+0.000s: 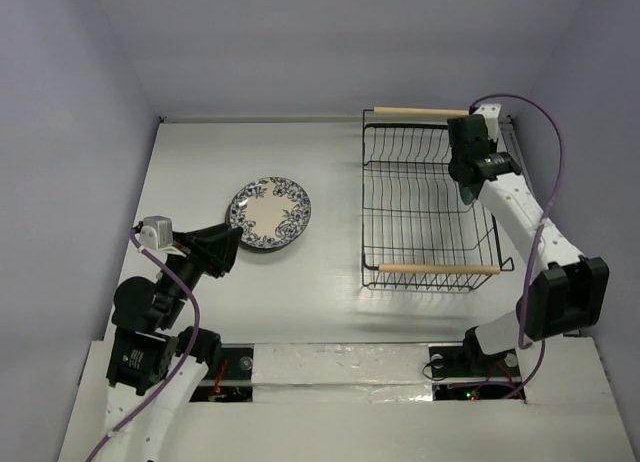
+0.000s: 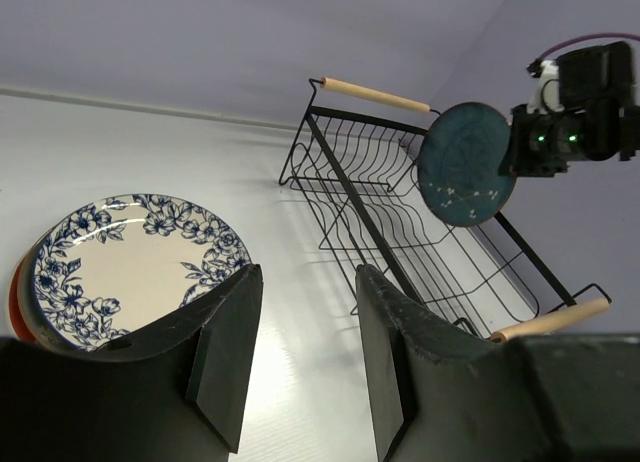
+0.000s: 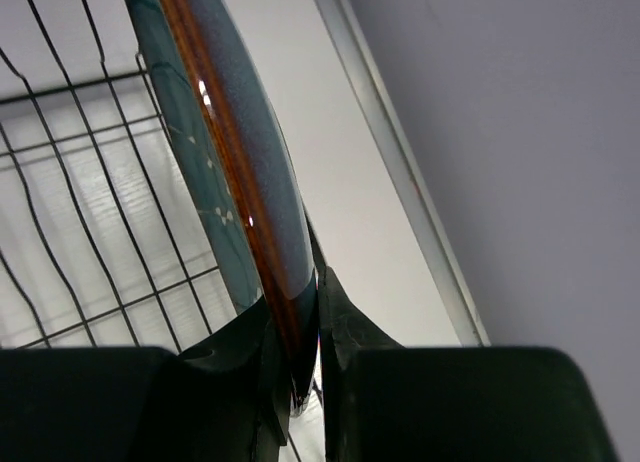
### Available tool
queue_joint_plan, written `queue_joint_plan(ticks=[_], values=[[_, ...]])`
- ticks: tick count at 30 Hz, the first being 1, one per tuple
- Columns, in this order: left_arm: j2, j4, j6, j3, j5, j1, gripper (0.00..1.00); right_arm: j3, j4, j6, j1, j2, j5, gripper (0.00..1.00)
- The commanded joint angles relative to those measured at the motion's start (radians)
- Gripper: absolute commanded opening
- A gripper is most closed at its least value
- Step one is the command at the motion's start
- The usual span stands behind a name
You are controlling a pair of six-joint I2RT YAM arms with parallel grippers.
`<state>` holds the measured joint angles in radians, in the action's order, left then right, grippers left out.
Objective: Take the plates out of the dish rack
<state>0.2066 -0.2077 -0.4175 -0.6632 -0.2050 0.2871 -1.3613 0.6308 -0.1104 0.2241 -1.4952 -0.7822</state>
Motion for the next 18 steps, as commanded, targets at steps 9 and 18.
queue_joint_plan(ticks=[9, 18], values=[[0.005, 0.039, -0.001, 0.002, 0.006, 0.006, 0.4, -0.136, -0.097, -0.098, 0.075, 0.311, 0.154, 0.0], [0.019, 0.037, 0.0, 0.002, 0.006, -0.003, 0.4, -0.032, -0.391, -0.293, 0.208, 0.34, 0.668, 0.0]])
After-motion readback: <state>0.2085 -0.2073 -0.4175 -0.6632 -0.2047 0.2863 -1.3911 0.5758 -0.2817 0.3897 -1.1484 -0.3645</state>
